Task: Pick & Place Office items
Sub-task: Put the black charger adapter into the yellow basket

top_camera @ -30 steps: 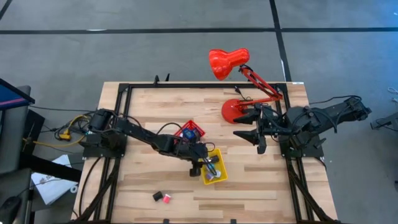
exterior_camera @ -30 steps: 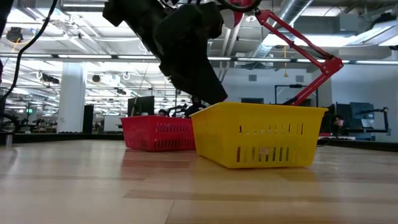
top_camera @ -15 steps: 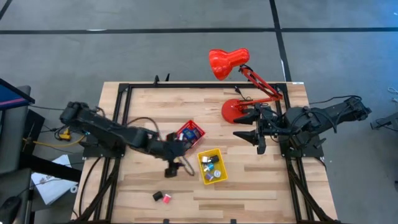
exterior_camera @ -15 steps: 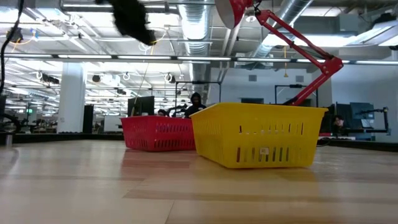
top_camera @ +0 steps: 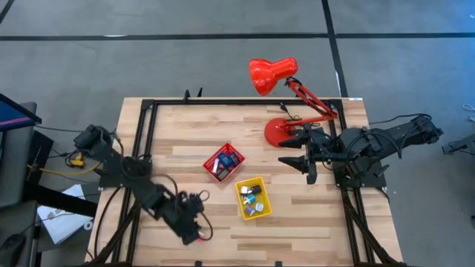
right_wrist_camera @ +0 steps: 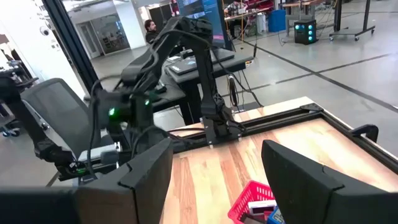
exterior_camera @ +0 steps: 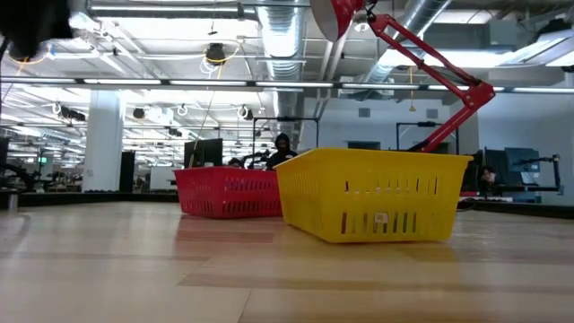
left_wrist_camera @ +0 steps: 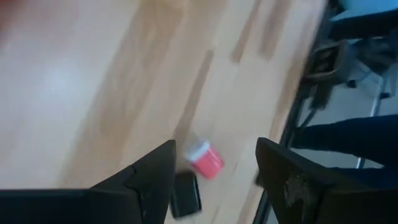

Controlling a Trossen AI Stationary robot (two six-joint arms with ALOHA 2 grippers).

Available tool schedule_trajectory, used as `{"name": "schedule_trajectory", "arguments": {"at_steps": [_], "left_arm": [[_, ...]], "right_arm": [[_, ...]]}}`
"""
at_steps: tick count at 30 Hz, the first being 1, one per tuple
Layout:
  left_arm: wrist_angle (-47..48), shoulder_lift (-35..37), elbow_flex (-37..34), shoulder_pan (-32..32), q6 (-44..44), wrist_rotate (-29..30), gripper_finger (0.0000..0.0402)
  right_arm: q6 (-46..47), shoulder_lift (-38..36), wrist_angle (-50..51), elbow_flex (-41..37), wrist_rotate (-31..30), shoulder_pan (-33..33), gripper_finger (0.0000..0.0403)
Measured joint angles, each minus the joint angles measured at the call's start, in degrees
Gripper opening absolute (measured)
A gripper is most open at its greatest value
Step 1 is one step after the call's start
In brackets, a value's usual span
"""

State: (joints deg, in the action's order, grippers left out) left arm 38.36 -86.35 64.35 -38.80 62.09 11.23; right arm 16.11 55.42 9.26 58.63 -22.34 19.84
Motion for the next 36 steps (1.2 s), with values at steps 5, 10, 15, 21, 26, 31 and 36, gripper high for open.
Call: {"name": "schedule_trajectory", "arguments": {"at_steps": [5,10,15,21,26,31,36], "left_arm": [[0.27,-5.89,-0.43,-3.54,11.78,-2.76,0.0219],[0.12,-9.82,-0.41,-5.27,15.22,-8.2,0.0229],[2.0,-11.96,-0.41,-5.58,20.28,-8.74,0.0247],[1.85,-13.77,-0.41,-5.14,20.34,-8.4,0.0264],[1.79,-14.91,-0.39,-5.19,20.34,-8.93,0.0266],[1.73,-16.7,-0.39,-5.36,20.11,-10.16,0.0264],[1.71,-18.26,-0.39,-5.36,19.25,-10.8,0.0255]], "right_arm": [[-0.23,0.0,1.04,0.0,0.01,0.0,0.024],[-0.23,0.0,2.28,0.0,0.07,0.0,0.024],[-0.21,0.0,2.75,0.0,1.79,0.0,0.024],[-0.21,0.0,2.75,0.0,1.95,0.0,0.024],[-0.17,0.0,2.75,0.0,1.94,0.01,0.024],[-0.01,0.0,2.7,0.0,1.96,0.02,0.024],[-0.01,0.0,2.68,0.0,1.95,0.0,0.024]]}}
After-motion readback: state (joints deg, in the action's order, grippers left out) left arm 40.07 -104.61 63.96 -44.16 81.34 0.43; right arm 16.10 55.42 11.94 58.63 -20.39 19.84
